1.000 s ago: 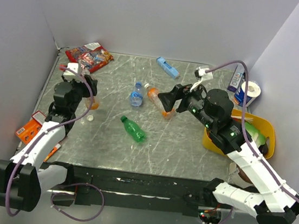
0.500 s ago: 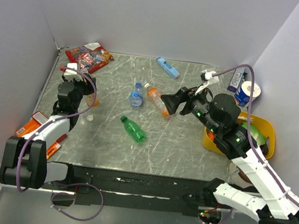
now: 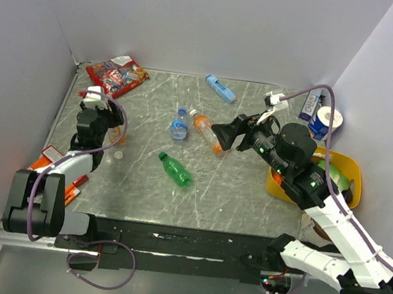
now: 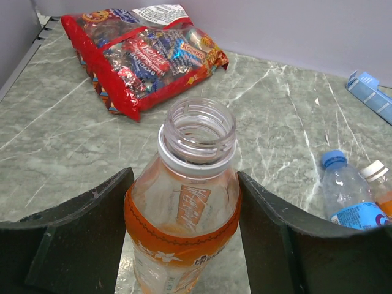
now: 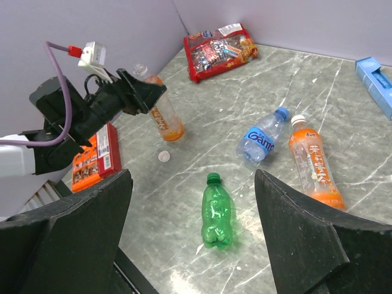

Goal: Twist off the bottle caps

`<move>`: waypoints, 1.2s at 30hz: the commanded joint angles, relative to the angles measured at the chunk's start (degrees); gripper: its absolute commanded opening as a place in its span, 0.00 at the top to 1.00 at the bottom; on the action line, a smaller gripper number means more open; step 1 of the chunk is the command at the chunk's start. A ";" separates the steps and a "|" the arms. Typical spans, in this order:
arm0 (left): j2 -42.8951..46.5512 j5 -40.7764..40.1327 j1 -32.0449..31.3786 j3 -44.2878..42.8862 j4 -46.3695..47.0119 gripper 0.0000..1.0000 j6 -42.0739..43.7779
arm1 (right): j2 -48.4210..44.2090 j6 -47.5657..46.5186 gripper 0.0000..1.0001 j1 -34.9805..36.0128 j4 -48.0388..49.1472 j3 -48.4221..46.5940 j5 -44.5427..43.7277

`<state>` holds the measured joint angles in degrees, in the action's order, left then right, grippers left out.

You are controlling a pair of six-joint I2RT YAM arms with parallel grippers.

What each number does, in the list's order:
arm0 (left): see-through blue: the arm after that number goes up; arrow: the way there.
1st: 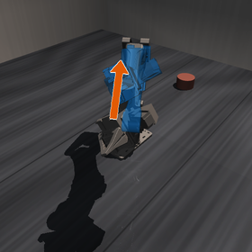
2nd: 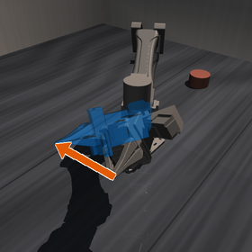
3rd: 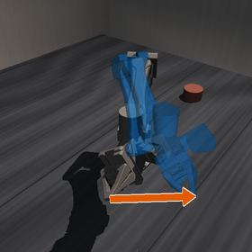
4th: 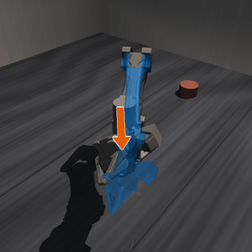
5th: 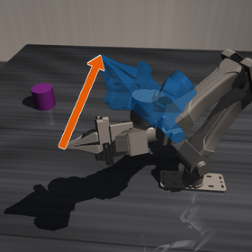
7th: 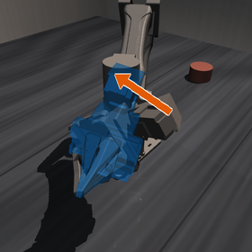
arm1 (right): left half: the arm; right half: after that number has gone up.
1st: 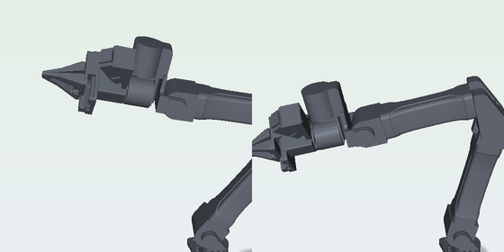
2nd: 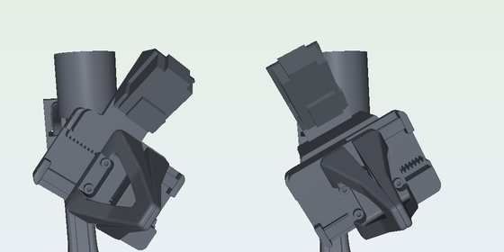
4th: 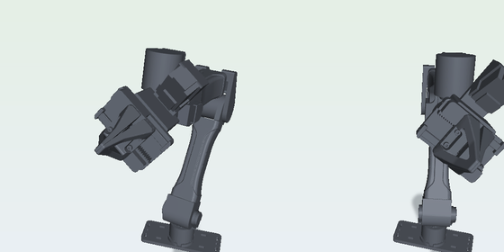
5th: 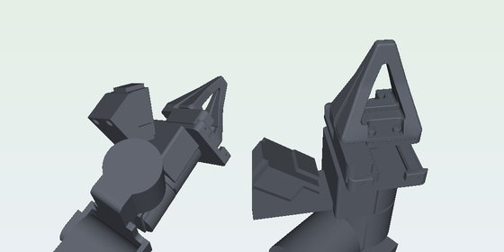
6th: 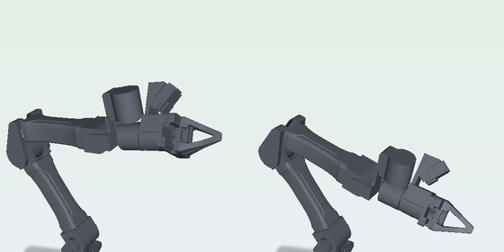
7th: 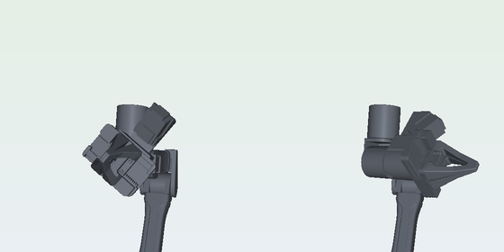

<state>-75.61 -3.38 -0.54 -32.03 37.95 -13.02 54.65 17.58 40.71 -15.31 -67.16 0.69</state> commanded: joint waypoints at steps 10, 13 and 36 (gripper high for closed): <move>-1.11 -0.32 0.10 0.74 4.85 0.36 0.89 | -0.95 0.52 0.12 -0.10 1.95 -0.34 -0.07; -1.46 -0.23 0.18 0.83 5.11 0.36 0.62 | -1.30 0.52 0.12 -0.10 1.95 -0.17 -0.16; -7.71 -1.81 -0.61 -0.75 14.51 0.37 2.56 | -0.87 0.08 0.12 -0.19 -0.16 -1.05 -1.66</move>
<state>-82.50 -3.95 -0.64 -31.55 48.93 -12.25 53.63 17.56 40.71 -15.92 -67.07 -0.05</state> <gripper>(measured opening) 0.679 0.878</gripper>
